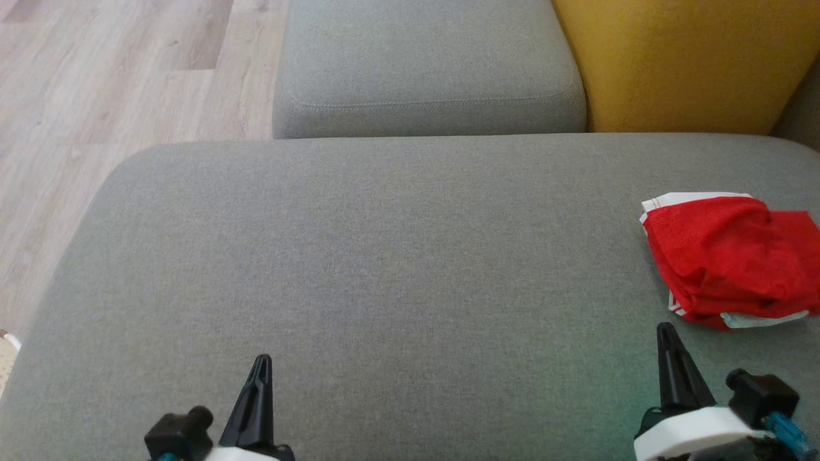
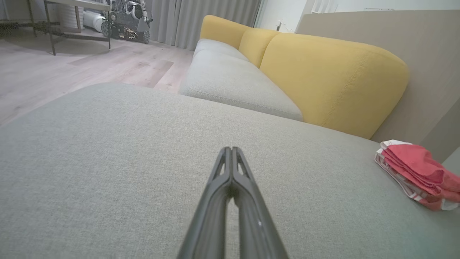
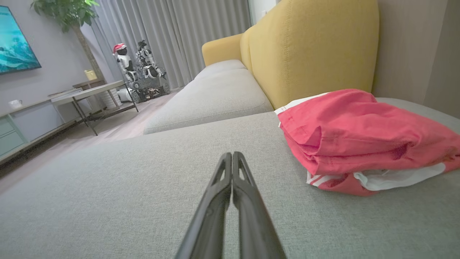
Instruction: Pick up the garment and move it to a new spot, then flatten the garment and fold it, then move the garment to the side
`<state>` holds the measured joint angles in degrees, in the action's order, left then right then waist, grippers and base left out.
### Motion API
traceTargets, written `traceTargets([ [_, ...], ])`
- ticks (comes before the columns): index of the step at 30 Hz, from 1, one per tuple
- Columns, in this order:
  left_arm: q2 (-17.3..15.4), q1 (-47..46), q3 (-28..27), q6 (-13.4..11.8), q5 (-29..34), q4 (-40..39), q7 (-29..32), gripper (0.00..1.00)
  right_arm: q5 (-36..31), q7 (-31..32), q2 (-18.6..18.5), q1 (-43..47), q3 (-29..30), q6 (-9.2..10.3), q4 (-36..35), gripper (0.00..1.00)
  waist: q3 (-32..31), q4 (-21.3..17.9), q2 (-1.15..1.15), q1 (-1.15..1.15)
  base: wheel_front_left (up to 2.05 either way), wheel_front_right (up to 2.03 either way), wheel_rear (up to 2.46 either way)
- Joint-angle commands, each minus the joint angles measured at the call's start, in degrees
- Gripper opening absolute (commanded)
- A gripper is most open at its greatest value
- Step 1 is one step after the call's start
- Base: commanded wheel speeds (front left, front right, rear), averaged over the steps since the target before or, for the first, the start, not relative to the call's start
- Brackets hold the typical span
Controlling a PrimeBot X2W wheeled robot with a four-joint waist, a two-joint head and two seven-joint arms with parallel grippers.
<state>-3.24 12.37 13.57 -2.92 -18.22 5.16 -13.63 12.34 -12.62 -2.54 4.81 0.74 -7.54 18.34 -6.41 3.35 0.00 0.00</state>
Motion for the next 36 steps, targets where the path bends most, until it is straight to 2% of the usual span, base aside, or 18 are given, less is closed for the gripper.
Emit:
traceTargets([
  [1, -0.4, -3.3, -1.1, 0.7, -2.2, -1.5, 0.3, 0.00, 2.4, 0.5, -0.1, -3.3, 0.4, 0.00, -2.0, 0.00, 0.1, -0.1, 0.00, 0.00, 0.00, 0.00, 0.00],
  [36, -1.3, -7.9, -5.2, 3.7, -24.9, 1.7, 5.0, 0.00, 25.5, 6.0, -0.1, -5.5, 2.0, 0.02, -2.8, 0.00, 2.1, -1.0, 0.00, 0.00, 0.00, 0.00, 0.00],
])
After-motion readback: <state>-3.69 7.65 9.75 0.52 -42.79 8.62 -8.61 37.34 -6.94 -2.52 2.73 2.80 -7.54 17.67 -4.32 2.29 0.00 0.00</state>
